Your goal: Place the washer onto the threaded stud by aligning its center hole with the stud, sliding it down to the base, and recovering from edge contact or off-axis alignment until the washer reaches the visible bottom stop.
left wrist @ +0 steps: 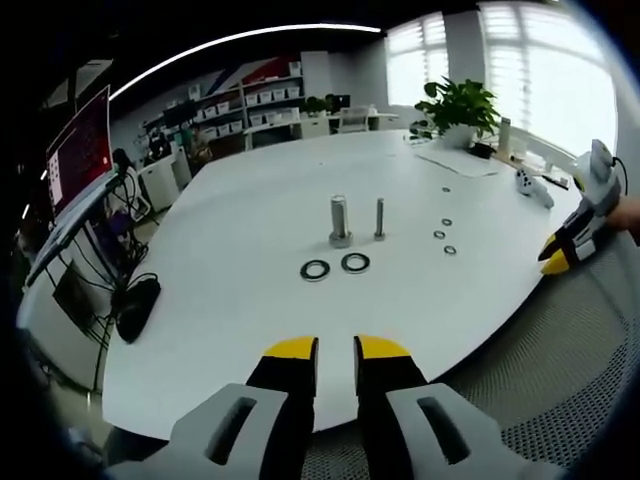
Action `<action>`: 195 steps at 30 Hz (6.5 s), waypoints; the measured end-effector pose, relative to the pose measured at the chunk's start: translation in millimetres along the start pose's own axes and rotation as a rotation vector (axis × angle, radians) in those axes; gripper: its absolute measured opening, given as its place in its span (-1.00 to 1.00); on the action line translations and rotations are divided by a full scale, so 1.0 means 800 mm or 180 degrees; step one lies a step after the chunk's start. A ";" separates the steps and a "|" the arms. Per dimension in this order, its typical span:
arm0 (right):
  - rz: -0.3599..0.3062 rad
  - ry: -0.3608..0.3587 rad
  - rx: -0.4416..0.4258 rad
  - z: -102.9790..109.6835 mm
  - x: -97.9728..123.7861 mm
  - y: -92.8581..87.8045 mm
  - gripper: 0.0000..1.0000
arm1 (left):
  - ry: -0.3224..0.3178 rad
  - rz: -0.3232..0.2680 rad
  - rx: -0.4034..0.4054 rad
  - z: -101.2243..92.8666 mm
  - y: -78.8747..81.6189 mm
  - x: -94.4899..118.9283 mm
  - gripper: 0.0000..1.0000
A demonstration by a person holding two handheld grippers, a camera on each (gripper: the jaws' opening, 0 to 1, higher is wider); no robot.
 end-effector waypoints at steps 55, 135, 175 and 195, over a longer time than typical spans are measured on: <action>0.0100 -0.0105 -0.0039 -0.003 -0.002 -0.001 -0.55 | -0.1414 0.1306 -0.1015 0.091 0.098 -0.121 -0.13; 0.0044 -0.0193 -0.0092 -0.006 -0.001 0.000 -0.54 | -0.1810 0.2560 -0.2013 0.100 0.119 -0.190 -0.56; 0.0081 -0.0221 -0.0103 -0.007 -0.001 -0.001 -0.54 | -0.1400 0.1570 -0.2465 0.080 0.167 -0.143 -0.62; 0.0059 -0.0226 -0.0111 -0.008 -0.001 0.000 -0.54 | -0.1448 0.1584 -0.2651 0.067 0.201 -0.164 -0.62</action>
Point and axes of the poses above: the point that each gripper's makers call its tool centre point, and the gripper's own axes: x roughly backward along the fingers, z roughly to its left, y roughly out of its top, the point moved 10 cm from there along x, roughly backward along the fingers, and after that the axes turned 15 degrees about -y, right-handed, at the moved point
